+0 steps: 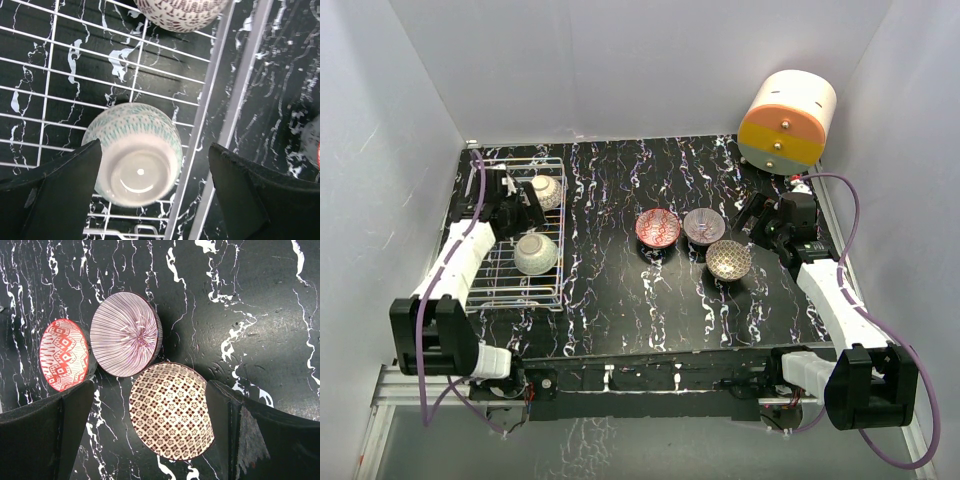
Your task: Load the bowls into the dish rack
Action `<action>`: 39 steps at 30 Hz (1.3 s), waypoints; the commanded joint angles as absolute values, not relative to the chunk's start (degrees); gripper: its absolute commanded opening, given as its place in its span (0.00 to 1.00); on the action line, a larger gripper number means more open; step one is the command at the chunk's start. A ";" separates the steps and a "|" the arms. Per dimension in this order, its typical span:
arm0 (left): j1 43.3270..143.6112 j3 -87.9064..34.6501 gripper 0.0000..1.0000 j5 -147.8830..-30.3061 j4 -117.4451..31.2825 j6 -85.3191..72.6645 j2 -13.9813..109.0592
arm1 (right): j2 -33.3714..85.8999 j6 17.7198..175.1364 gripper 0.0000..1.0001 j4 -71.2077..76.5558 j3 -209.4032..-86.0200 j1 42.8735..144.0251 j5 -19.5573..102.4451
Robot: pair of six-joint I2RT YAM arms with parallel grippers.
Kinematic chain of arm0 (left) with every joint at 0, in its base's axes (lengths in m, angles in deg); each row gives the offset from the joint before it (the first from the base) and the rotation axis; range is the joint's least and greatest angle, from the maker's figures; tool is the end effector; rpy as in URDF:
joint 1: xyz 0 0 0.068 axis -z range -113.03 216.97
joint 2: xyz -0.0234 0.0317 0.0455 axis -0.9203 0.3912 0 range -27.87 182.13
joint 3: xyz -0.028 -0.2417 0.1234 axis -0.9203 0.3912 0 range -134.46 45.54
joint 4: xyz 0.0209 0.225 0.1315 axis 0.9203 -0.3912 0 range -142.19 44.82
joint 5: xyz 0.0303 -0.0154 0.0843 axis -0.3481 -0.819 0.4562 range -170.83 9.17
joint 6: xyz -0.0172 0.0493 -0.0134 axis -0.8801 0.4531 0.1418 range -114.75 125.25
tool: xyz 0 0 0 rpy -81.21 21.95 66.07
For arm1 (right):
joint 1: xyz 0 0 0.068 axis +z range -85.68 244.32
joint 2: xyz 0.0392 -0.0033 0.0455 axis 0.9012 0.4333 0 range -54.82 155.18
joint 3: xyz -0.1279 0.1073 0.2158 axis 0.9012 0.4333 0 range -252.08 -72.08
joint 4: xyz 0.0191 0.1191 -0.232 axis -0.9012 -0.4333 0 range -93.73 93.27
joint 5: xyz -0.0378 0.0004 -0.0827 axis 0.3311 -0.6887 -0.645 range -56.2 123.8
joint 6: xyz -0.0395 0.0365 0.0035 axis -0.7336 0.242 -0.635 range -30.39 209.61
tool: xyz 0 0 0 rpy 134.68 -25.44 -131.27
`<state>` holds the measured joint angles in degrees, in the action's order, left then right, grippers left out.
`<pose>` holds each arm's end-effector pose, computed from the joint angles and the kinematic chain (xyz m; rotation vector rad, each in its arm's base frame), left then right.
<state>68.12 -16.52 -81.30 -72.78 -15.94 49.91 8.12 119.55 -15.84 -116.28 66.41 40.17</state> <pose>0.2959 -0.0062 0.2877 -0.4025 2.3008 -0.2046 0.2373 0.0127 0.2598 0.4843 2.2086 0.4261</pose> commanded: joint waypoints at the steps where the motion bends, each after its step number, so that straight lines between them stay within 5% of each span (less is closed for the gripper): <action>1: 68.33 -18.43 0.85 -77.27 -70.64 -14.40 54.91 | 7.65 118.57 0.98 -13.16 -116.90 66.17 38.85; 39: 71.02 -12.55 0.81 -73.10 -79.24 -11.70 54.30 | 7.66 118.96 0.98 -12.31 -114.99 66.16 39.34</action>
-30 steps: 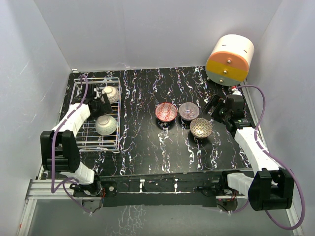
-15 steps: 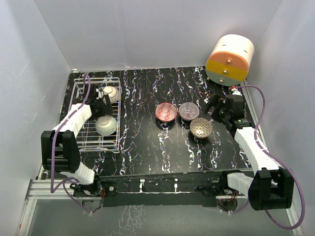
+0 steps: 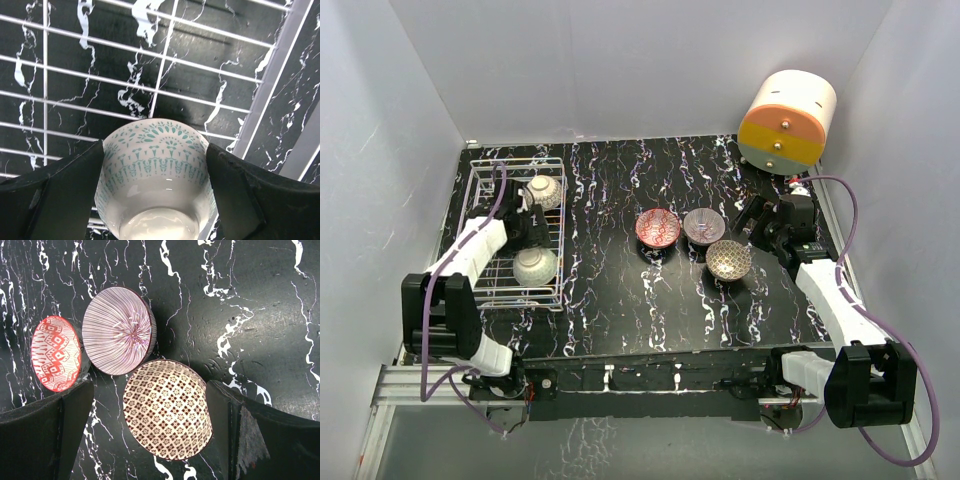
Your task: Load the bowls into the dish rack
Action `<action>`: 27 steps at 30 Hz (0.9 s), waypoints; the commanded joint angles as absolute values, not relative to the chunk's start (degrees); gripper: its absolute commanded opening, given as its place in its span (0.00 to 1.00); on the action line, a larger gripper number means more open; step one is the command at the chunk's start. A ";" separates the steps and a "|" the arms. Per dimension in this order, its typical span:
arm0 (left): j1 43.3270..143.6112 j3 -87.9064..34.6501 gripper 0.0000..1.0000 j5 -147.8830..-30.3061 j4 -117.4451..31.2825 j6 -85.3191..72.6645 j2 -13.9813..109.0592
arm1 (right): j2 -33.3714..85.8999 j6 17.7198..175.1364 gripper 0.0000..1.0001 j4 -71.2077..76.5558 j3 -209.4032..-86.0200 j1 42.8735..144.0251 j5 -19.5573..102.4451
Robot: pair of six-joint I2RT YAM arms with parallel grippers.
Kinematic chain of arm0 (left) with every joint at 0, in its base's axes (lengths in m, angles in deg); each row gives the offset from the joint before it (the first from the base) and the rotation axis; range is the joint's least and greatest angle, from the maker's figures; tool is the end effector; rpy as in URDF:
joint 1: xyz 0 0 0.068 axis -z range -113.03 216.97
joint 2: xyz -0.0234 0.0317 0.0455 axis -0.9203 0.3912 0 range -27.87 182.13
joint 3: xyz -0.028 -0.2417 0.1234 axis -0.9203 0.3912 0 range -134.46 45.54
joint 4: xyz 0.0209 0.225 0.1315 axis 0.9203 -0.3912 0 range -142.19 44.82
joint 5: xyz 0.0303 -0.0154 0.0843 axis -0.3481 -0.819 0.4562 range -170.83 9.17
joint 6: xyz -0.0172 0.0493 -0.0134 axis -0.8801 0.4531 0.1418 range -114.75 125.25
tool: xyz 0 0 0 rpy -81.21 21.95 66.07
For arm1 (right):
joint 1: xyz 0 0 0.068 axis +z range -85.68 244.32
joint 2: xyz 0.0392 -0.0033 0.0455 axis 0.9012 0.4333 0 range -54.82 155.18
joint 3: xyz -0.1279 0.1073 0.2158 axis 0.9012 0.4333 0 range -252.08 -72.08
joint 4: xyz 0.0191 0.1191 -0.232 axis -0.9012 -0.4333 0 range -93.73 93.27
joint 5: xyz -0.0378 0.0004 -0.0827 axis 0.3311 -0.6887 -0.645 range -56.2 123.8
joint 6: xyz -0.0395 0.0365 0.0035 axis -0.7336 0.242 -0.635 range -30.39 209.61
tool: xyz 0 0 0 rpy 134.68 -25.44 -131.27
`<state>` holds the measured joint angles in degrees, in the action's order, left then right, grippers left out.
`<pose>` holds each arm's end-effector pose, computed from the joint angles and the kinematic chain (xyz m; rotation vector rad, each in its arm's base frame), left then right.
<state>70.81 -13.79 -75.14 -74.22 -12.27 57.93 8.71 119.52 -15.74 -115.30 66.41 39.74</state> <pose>0.3082 -0.0172 0.2311 -0.3405 2.5095 -0.0219 0.2373 0.0124 0.2519 0.4950 2.2319 0.4124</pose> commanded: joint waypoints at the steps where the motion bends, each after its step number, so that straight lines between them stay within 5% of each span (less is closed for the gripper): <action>1: 71.01 -12.36 0.81 -73.21 -79.85 -11.83 53.78 | 7.64 119.03 0.98 -12.30 -114.97 66.18 39.41; 27: 71.19 -9.97 0.84 -74.13 -80.20 -14.35 47.90 | 7.93 119.10 0.98 -12.29 -115.14 66.18 39.96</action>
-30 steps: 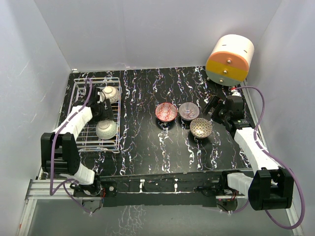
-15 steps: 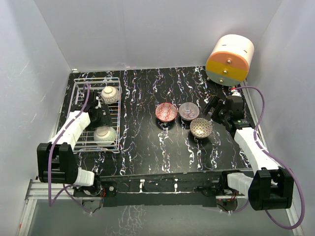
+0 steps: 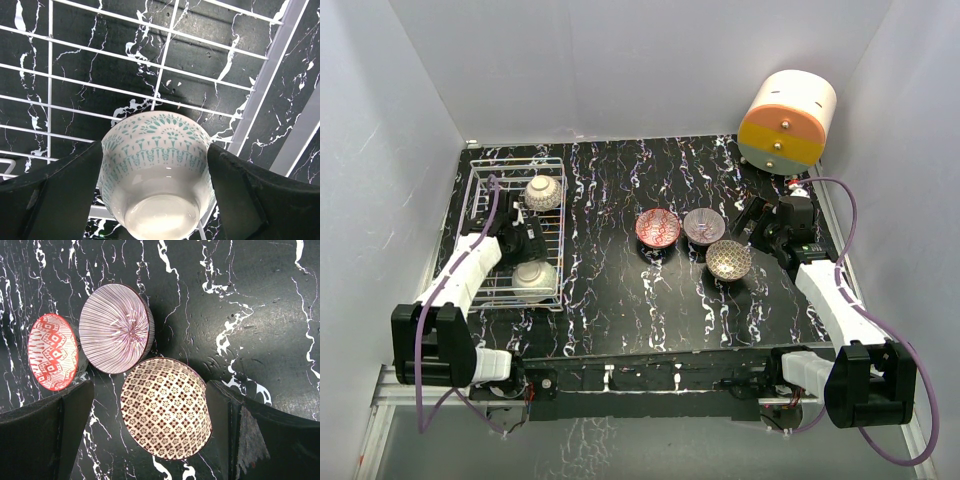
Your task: Load the bowls into the dish rack
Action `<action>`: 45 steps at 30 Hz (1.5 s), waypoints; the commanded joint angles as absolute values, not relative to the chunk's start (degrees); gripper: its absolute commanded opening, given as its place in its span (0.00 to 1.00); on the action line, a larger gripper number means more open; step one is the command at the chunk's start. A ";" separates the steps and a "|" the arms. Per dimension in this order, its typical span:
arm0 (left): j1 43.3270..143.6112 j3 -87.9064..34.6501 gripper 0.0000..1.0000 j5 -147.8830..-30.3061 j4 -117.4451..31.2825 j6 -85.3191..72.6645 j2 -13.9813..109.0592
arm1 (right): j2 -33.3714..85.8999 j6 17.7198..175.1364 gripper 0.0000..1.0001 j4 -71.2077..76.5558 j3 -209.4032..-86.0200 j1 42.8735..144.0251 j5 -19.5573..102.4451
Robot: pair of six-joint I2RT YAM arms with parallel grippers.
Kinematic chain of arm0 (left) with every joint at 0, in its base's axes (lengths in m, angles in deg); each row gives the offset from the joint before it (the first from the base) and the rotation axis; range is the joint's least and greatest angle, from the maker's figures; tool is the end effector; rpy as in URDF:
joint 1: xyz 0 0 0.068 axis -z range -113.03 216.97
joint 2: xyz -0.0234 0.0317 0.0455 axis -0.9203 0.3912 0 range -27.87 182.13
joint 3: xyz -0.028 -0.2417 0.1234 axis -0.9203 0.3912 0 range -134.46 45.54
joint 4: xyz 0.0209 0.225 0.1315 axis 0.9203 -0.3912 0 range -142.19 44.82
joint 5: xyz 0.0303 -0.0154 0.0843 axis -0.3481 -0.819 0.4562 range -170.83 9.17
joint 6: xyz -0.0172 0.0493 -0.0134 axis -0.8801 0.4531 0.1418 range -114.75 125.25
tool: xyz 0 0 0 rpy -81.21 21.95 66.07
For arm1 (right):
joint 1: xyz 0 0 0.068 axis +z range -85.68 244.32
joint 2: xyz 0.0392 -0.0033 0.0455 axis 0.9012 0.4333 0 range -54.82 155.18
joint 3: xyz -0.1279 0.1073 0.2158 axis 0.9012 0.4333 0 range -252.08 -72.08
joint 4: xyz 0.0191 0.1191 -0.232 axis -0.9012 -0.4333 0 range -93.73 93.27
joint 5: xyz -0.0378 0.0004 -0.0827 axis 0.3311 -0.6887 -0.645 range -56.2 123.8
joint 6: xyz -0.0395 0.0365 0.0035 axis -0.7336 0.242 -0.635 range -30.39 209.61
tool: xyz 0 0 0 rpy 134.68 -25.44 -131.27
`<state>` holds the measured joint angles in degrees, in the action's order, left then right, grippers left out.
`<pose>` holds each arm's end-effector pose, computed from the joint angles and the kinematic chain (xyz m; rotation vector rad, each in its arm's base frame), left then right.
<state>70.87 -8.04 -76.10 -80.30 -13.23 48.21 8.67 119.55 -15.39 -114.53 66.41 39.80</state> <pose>0.2640 -0.0151 0.2390 -0.3570 2.5466 -0.0406 0.2363 0.0124 0.2481 0.4970 2.2384 0.4125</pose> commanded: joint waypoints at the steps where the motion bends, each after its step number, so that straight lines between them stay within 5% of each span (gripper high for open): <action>1: 71.19 -10.58 0.84 -73.18 -79.84 -14.76 48.04 | 7.99 119.06 0.99 -12.24 -115.14 66.17 39.85; 8: 71.19 -18.87 0.87 -68.76 -77.02 -16.38 46.42 | 8.46 118.97 0.98 -12.19 -115.45 66.17 39.64; 14: 73.69 -23.72 0.87 -80.03 -70.15 -13.84 43.34 | 8.76 120.08 0.98 -13.19 -116.09 66.09 36.30; 22: 100.49 -25.04 0.85 -73.21 -64.81 -6.93 50.82 | 10.79 121.52 0.98 -13.23 -118.62 65.88 36.17; 28: 109.70 -26.80 0.86 -72.64 -57.41 -0.06 60.73 | 11.15 121.37 0.98 -13.21 -120.18 65.32 35.96; 45: 113.72 -34.87 0.85 -84.50 -42.13 10.80 81.46 | 12.11 120.45 0.98 -13.23 -120.14 62.18 36.25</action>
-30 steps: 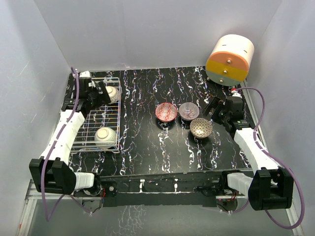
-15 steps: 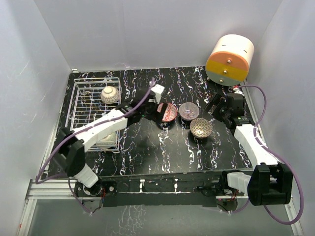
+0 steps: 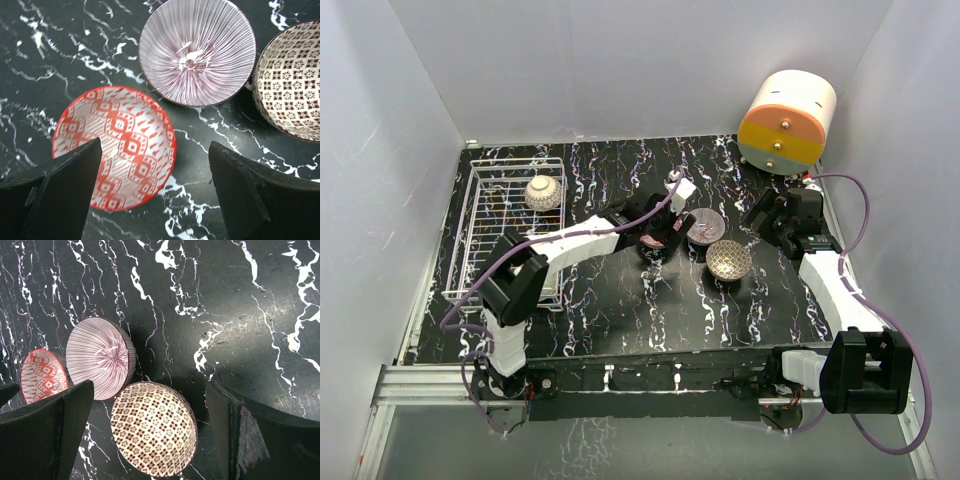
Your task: Load the bowls into the dish rack
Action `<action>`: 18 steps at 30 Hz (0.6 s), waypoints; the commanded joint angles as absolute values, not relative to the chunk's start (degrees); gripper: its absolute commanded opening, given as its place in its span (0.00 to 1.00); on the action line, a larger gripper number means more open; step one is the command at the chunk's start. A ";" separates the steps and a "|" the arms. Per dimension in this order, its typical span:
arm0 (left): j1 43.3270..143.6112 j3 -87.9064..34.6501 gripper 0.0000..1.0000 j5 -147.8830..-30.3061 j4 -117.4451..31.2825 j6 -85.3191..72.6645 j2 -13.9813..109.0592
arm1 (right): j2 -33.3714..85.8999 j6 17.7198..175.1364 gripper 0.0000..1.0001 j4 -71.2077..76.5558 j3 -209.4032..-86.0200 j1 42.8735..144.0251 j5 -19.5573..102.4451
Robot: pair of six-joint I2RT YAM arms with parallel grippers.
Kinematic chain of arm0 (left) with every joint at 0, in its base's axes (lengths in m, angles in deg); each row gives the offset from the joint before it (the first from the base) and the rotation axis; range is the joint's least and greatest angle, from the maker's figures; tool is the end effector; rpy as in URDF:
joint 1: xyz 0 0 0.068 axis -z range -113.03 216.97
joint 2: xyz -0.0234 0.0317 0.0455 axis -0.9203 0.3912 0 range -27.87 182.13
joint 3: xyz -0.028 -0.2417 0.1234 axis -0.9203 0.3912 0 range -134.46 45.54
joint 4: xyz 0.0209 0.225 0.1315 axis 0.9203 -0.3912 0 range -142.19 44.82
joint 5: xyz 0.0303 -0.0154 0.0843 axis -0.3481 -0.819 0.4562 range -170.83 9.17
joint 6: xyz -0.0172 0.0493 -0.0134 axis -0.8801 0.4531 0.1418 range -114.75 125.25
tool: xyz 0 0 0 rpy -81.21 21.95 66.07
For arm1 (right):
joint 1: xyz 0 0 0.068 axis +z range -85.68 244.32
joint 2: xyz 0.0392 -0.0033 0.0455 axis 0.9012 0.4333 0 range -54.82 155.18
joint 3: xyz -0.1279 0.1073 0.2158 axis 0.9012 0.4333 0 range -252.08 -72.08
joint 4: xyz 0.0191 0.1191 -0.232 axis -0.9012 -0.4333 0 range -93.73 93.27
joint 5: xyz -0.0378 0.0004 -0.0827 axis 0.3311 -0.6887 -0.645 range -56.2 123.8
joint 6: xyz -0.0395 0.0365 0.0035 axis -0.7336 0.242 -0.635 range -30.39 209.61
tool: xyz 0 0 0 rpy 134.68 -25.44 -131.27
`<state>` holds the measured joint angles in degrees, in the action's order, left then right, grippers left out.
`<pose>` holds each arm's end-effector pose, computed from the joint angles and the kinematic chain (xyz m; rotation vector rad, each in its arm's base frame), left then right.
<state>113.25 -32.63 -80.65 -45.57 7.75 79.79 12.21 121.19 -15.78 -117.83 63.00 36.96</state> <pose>0.3027 -0.3164 0.2421 0.8757 1.9364 -0.4555 0.2506 -0.0037 0.2528 0.6222 2.2105 0.3386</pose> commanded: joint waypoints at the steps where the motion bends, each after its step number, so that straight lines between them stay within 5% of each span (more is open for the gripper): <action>1: 113.72 -34.81 0.85 -84.74 -41.89 11.16 82.28 | 12.11 120.46 0.98 -13.23 -120.23 62.07 36.13; 18: 113.73 -34.51 0.81 -78.74 -39.66 14.27 89.86 | 12.56 120.64 0.98 -13.16 -120.11 61.69 36.18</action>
<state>113.49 -33.26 -80.52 -41.33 12.78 89.71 12.45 121.05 -15.78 -117.83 61.95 36.79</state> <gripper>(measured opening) 0.829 0.984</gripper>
